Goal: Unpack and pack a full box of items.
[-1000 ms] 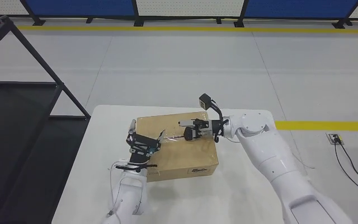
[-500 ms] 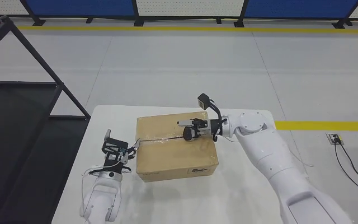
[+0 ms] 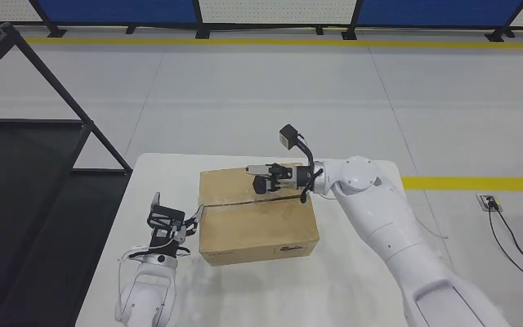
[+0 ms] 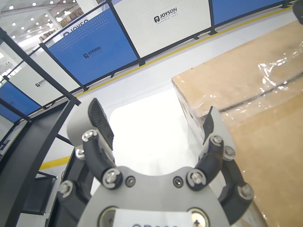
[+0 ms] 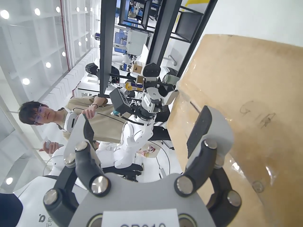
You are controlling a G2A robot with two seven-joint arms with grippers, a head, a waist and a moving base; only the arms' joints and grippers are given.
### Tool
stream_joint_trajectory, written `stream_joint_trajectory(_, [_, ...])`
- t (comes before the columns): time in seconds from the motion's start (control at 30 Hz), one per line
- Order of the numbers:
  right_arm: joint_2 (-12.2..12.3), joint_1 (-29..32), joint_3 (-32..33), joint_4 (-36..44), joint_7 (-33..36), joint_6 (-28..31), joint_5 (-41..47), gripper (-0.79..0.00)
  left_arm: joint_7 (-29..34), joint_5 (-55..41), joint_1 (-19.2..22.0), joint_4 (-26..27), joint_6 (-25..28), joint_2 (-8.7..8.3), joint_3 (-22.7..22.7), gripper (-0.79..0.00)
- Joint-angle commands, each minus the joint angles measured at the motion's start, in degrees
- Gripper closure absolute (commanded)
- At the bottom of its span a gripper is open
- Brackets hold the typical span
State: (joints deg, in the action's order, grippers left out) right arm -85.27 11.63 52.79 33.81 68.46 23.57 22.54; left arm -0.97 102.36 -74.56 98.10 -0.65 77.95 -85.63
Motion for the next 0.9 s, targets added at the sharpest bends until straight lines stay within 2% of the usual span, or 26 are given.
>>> stream_joint_trajectory(0.0, [0.2,0.1,0.6,0.8,0.7,0.1,0.6,-0.785,0.1,-0.2,0.0,0.1,0.0,-0.03,0.0,-0.785])
stream_joint_trajectory(0.1, [0.3,0.5,1.1,2.2,-1.6,1.1,0.6,-0.785,0.1,-0.3,0.1,0.1,-0.1,-0.06,0.0,-0.785])
stream_joint_trajectory(0.13, [0.3,1.3,1.9,3.3,-2.8,3.3,2.1,-0.785,0.1,-0.3,0.1,0.1,-0.1,-0.07,0.0,-0.785])
stream_joint_trajectory(0.2, [0.6,2.6,2.7,4.8,-1.3,4.6,3.5,-0.785,0.1,-0.4,0.1,0.0,-0.3,-0.08,0.1,-0.785])
stream_joint_trajectory(0.27, [0.8,2.9,2.3,5.9,1.1,2.9,2.1,-0.785,0.2,-0.8,0.2,0.0,-0.4,-0.07,0.1,-0.785])
stream_joint_trajectory(0.4, [1.1,3.4,2.2,6.9,0.7,2.2,-0.1,-0.785,0.3,-1.1,0.5,-0.2,-0.9,-0.04,0.5,-0.785])
stream_joint_trajectory(0.5, [1.6,4.2,3.4,7.6,7.3,2.2,3.8,-0.785,0.4,-1.2,0.7,-0.3,-1.0,-0.03,0.7,-0.785])
stream_joint_trajectory(0.57, [1.7,4.2,3.4,7.8,8.2,1.8,3.3,-0.785,0.5,-1.4,0.7,-0.2,-1.0,-0.04,0.7,-0.785])
stream_joint_trajectory(0.87, [0.5,2.7,-0.9,4.2,-0.2,-2.3,-4.7,-0.785,0.6,-1.7,0.7,0.1,-1.3,-0.09,0.8,-0.785])
